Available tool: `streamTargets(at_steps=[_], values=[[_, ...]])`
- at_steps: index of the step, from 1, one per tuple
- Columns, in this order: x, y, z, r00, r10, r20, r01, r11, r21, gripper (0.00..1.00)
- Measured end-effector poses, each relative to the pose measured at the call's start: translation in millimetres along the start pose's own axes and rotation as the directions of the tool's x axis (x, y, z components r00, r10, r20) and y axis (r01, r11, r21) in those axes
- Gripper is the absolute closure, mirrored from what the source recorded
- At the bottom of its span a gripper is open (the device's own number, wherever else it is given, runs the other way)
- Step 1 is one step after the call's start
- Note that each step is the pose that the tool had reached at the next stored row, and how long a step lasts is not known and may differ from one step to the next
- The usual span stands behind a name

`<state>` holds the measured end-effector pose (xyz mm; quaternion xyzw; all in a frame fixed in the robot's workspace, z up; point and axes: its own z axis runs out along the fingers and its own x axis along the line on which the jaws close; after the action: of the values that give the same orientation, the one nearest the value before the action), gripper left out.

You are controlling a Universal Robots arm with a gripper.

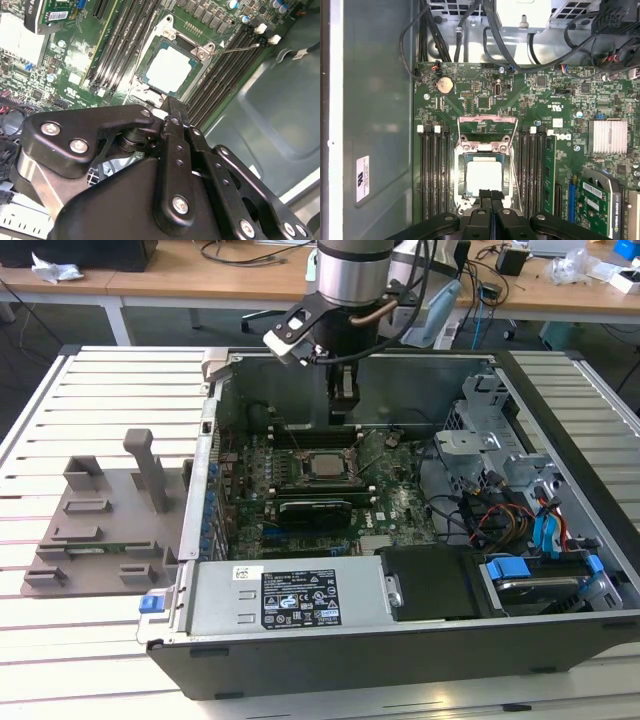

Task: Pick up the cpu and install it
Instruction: 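Place the cpu into insertion slot, then close the cpu cover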

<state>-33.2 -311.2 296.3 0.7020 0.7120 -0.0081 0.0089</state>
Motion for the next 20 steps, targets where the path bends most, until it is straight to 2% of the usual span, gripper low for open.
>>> streamTargets(at_steps=[8, 9, 10, 17, 20], values=[[-0.4, 0.0, -15.9, 1.0, 0.0, 0.0, 0.0, 1.0, 0.0, 0.89], [-0.4, 0.0, -18.3, 1.0, 0.0, 0.0, 0.0, 1.0, 0.0, 0.89], [-0.6, 0.0, -23.5, 1.0, 0.0, -0.0003, 0.0, 1.0, -0.0002, 0.89], [-0.6, 0.2, -24.9, 1.0, 0.0, -0.0001, 0.0, 1.0, 0.0, 0.89], [-0.7, 3.0, -25.1, 1.0, 0.0, 0.0003, 0.0, 1.0, 0.0002, 0.89]])
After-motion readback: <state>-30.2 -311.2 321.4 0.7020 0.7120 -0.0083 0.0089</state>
